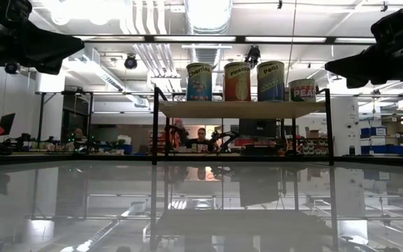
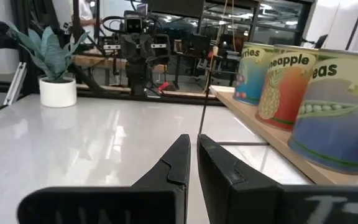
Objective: Pick and place cans onto a shelf
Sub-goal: Return To Home Position
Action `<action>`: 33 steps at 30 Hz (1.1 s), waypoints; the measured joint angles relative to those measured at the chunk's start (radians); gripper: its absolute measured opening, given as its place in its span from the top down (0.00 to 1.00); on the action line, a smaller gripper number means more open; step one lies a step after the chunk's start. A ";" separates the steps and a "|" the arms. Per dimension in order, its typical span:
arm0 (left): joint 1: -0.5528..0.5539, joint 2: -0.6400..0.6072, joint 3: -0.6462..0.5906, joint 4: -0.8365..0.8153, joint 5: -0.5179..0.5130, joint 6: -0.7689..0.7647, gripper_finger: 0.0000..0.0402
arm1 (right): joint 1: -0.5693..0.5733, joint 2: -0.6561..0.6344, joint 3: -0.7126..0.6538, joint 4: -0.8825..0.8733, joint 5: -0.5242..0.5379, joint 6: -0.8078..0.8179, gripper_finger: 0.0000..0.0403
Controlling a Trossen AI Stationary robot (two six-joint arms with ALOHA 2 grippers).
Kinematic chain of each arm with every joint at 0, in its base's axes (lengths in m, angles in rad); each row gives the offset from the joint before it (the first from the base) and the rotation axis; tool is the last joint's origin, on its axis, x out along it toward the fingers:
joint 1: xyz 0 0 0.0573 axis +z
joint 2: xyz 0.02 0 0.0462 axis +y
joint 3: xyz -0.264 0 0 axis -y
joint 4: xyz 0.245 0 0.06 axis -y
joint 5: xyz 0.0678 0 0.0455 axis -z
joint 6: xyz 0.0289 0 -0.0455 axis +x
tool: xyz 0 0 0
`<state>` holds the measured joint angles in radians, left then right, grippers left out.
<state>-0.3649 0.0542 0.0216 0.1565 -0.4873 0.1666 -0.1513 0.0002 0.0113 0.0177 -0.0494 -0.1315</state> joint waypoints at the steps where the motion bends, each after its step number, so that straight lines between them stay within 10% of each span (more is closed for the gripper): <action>1: 0.000 0.001 0.000 0.000 0.000 0.000 0.90 | 0.000 0.000 0.000 0.000 0.000 0.001 0.96; 33: 0.000 0.001 0.000 0.000 0.000 0.000 0.90 | 0.000 0.028 -0.001 0.002 -0.002 0.001 0.96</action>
<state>-0.3649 0.0555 0.0216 0.1560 -0.4872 0.1669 -0.1513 0.0284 0.0101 0.0193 -0.0513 -0.1307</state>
